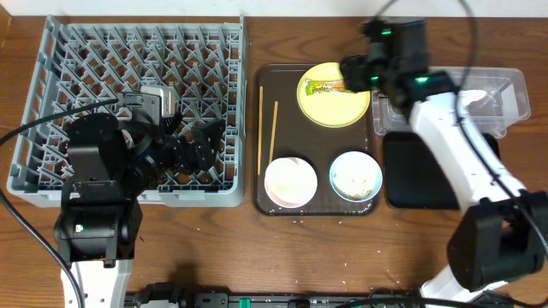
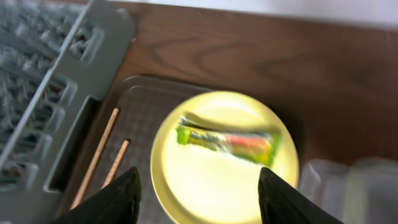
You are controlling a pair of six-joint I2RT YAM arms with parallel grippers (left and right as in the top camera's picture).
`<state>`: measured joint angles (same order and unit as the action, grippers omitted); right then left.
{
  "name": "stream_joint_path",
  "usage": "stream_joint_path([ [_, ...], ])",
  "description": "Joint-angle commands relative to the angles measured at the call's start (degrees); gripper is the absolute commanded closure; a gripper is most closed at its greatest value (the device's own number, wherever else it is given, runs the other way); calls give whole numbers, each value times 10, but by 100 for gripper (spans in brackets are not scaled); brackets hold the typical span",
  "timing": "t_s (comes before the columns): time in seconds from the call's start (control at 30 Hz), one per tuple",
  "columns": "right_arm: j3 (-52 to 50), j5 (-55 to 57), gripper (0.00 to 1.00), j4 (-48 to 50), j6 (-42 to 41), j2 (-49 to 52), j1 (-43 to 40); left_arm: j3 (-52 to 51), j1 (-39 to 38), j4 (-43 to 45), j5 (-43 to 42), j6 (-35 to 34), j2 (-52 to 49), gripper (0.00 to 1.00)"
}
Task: Sort waste into correct bins and load items into the dishwasher
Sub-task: 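Grasp the green snack wrapper on the yellow plate with the right gripper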
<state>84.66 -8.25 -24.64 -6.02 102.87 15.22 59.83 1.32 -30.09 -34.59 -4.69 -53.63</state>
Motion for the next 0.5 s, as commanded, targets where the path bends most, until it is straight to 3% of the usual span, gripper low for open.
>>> stream_joint_path([
  [0.0, 2, 90, 44, 30, 126, 43, 33, 19, -2, 1, -10, -5, 1, 7],
  [0.13, 2, 89, 38, 85, 280, 98, 56, 19, -2, 1, -10, -5, 1, 7],
  [0.27, 2, 89, 39, 118, 398, 142, 57, 19, -2, 1, -10, -5, 1, 7],
  [0.47, 2, 89, 36, 176, 419, 191, 42, 19, -2, 1, -10, -5, 1, 6],
])
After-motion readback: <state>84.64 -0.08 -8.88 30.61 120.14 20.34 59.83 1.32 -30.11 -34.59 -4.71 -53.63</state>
